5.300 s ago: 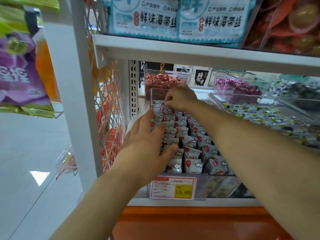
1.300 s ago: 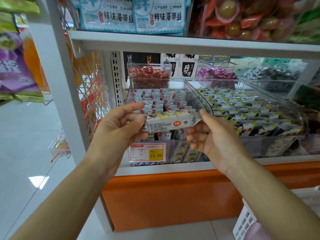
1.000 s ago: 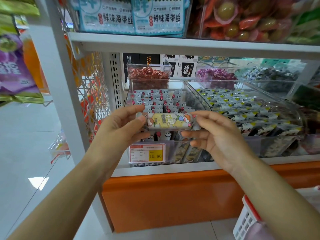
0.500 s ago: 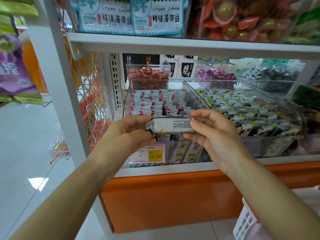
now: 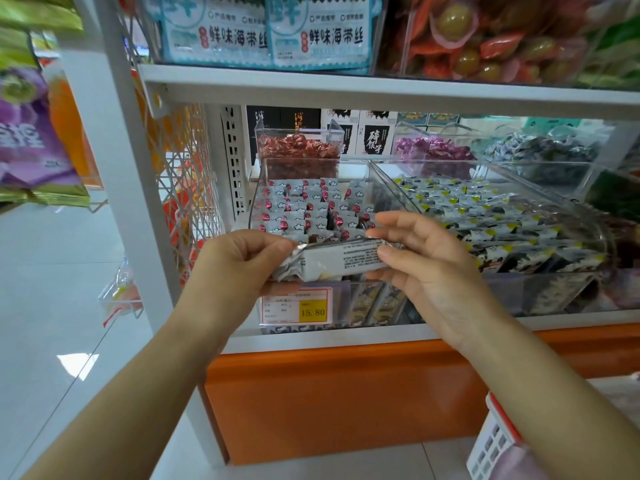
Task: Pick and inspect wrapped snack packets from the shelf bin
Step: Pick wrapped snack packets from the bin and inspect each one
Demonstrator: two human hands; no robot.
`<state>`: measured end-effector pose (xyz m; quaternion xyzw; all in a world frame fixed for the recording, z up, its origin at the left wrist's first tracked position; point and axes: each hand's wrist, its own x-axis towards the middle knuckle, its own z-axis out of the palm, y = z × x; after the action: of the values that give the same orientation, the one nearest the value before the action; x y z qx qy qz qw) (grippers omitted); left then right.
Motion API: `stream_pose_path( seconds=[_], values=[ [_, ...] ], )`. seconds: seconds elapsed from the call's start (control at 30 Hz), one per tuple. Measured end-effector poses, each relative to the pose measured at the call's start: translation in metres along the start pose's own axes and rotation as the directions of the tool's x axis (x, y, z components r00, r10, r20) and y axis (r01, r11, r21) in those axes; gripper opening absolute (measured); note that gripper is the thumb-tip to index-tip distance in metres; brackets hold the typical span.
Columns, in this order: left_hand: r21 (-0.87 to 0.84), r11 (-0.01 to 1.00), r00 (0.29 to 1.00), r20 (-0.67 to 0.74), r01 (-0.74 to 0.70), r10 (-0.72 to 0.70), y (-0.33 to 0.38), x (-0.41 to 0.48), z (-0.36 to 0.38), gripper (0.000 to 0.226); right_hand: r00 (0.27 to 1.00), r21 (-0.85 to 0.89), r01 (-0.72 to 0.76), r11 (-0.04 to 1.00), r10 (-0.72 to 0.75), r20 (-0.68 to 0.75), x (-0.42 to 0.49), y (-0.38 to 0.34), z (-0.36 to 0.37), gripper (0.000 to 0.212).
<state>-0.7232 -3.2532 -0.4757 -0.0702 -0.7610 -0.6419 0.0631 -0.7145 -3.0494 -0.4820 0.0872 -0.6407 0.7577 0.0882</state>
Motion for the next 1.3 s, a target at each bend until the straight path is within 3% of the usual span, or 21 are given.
stream_pose_path(
  seconds=[0.1,0.27,0.53,0.63,0.7,0.77,0.83,0.9,0.97,1.03,1.13,1.23,1.3],
  values=[
    [-0.019,1.000,1.000,-0.024,0.013,-0.014,-0.003,0.002,-0.001,0.020,0.999,0.126,-0.036,0.991,0.034,0.015,0.000,-0.001,0.001,0.022],
    [-0.198,0.977,0.992,0.119,0.073,-0.050,-0.001,0.002,-0.002,0.029,0.994,0.150,-0.049,0.987,0.063,-0.087,0.001,0.000,0.001,0.016],
    [-0.119,0.993,0.988,0.151,-0.010,0.028,0.000,-0.001,0.002,0.031,0.981,0.112,-0.033,0.993,0.053,-0.184,0.001,0.004,-0.001,0.016],
    [0.010,0.995,0.983,0.158,-0.097,0.094,0.002,0.000,0.003,0.043,0.992,0.184,-0.045,0.982,0.066,-0.106,0.001,0.004,0.000,0.015],
    [0.041,0.992,0.988,0.103,-0.120,0.115,0.003,0.005,0.005,0.037,0.997,0.053,-0.023,0.998,0.026,-0.069,0.003,0.004,0.003,0.031],
    [0.155,0.972,0.984,0.037,-0.175,0.172,0.005,0.011,0.006,0.033,0.998,-0.144,0.004,0.990,-0.014,-0.069,0.007,0.001,0.009,0.029],
    [0.363,0.895,0.959,-0.015,-0.258,0.283,0.008,0.018,0.006,0.032,0.997,-0.213,0.006,0.977,-0.024,-0.079,0.019,-0.006,0.013,0.024],
    [0.606,0.733,0.905,-0.051,-0.308,0.422,0.010,0.028,0.002,0.036,0.990,-0.198,0.023,0.980,-0.050,-0.132,0.041,-0.015,0.013,0.023],
    [0.782,0.549,0.881,0.001,-0.296,0.473,0.007,0.040,-0.003,0.049,0.976,-0.252,0.052,0.966,-0.102,-0.192,0.071,-0.020,0.016,0.022],
    [0.854,0.441,0.910,0.086,-0.277,0.406,-0.001,0.050,-0.004,0.062,0.965,-0.423,0.072,0.903,-0.171,-0.201,0.107,-0.018,0.022,0.019],
    [0.884,0.391,0.950,0.153,-0.254,0.271,-0.019,0.060,-0.002,0.069,0.953,-0.667,0.157,0.728,-0.288,-0.090,0.155,-0.010,0.035,0.021],
    [0.868,0.432,0.958,0.149,-0.245,0.244,-0.024,0.063,0.000,0.070,0.933,-0.860,0.241,0.450,-0.351,0.077,0.191,-0.001,0.048,0.017],
    [0.845,0.469,0.956,0.152,-0.257,0.249,-0.024,0.064,-0.001,0.070,0.935,-0.916,0.287,0.280,-0.292,0.203,0.208,0.006,0.055,0.016]
  ],
)
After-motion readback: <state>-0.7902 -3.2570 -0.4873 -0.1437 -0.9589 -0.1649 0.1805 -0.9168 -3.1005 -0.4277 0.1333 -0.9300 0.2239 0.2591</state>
